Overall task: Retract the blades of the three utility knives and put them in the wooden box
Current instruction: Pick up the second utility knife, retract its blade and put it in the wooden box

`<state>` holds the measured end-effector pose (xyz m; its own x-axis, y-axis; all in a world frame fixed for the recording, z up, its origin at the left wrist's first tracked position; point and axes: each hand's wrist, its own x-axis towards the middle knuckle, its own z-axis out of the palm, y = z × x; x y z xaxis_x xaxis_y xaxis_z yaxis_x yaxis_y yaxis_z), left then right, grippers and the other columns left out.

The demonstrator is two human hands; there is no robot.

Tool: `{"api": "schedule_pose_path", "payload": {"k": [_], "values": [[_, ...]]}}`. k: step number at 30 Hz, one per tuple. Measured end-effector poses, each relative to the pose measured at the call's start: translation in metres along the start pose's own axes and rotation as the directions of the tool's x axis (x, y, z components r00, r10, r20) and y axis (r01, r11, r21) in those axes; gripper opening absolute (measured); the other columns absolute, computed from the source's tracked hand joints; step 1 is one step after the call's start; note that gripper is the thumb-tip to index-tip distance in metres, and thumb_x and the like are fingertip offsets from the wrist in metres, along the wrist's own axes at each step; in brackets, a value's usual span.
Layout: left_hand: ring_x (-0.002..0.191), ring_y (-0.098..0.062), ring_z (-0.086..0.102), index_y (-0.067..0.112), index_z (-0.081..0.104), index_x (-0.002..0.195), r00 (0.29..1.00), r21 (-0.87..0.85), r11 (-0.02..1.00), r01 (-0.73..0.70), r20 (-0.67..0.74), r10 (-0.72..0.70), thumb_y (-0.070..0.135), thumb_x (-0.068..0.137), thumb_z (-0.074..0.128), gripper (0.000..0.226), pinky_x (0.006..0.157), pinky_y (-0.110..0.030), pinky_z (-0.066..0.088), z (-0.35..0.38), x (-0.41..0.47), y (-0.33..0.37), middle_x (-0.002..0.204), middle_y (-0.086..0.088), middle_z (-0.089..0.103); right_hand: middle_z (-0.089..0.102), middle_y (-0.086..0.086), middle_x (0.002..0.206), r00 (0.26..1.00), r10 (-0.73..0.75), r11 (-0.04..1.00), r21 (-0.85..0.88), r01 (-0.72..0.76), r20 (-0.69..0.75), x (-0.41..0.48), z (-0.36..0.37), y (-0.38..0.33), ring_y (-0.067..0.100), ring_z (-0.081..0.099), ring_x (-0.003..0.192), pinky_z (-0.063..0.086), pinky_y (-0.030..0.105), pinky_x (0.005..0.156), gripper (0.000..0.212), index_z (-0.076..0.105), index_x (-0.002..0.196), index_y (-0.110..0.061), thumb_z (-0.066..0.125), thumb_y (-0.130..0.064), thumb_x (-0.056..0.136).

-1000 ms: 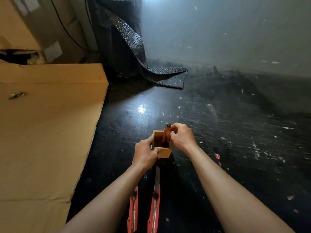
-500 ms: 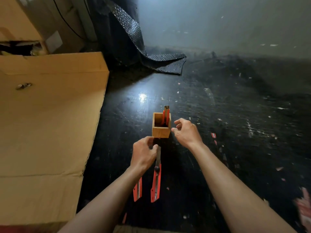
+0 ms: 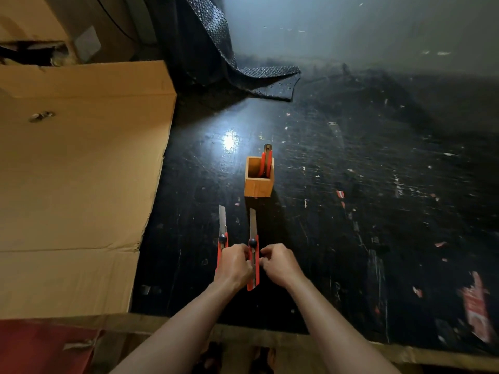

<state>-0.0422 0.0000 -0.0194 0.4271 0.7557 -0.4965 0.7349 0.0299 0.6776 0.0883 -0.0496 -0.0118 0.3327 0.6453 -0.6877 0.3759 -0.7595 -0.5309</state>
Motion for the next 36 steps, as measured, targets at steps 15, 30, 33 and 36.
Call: {"api": "schedule_pose_path", "payload": {"k": [15,30,33,36], "values": [[0.088,-0.004,0.076,0.017,0.074,0.116,0.983,-0.307,0.941,-0.144,-0.153,0.101,0.008,0.085,0.08,0.032,0.074,-0.019,0.063,-0.017,-0.022,0.021,0.097,0.007,0.078,0.076,-0.001,0.096,0.951,-0.181,0.866,0.419,0.275,-0.25,-0.041,-0.016,0.004,0.008,0.075,0.081,0.064,0.031,0.07,0.022,0.069,0.105,-0.022,0.072,-0.007,0.088],[0.09,-0.031,0.079,0.005,0.062,0.133,0.886,-0.583,0.685,-0.437,-0.148,0.439,-0.009,0.092,0.066,0.043,0.072,-0.039,0.066,-0.149,-0.033,0.14,0.113,-0.022,0.076,0.077,0.013,0.102,0.731,-0.495,0.588,0.438,0.68,-0.47,-0.091,-0.117,-0.112,0.025,0.077,0.09,0.064,0.042,0.078,0.024,0.065,0.111,-0.009,0.073,-0.006,0.089],[0.085,-0.028,0.08,0.007,0.065,0.13,0.859,-0.575,0.659,-0.485,-0.171,0.483,-0.012,0.091,0.066,0.043,0.07,-0.038,0.066,-0.166,-0.039,0.16,0.107,-0.017,0.079,0.077,0.011,0.1,0.666,-0.539,0.564,0.367,0.74,-0.515,-0.1,-0.131,-0.128,0.023,0.077,0.089,0.064,0.04,0.077,0.025,0.064,0.114,-0.009,0.073,-0.01,0.091],[0.073,-0.018,0.081,0.008,0.068,0.125,0.837,-0.541,0.653,-0.53,-0.21,0.505,-0.017,0.09,0.064,0.043,0.061,-0.03,0.064,-0.175,-0.046,0.178,0.087,-0.001,0.082,0.074,0.001,0.101,0.58,-0.559,0.605,0.187,0.774,-0.592,-0.109,-0.144,-0.145,0.016,0.075,0.089,0.063,0.032,0.073,0.028,0.059,0.124,-0.022,0.066,-0.019,0.097]]}}
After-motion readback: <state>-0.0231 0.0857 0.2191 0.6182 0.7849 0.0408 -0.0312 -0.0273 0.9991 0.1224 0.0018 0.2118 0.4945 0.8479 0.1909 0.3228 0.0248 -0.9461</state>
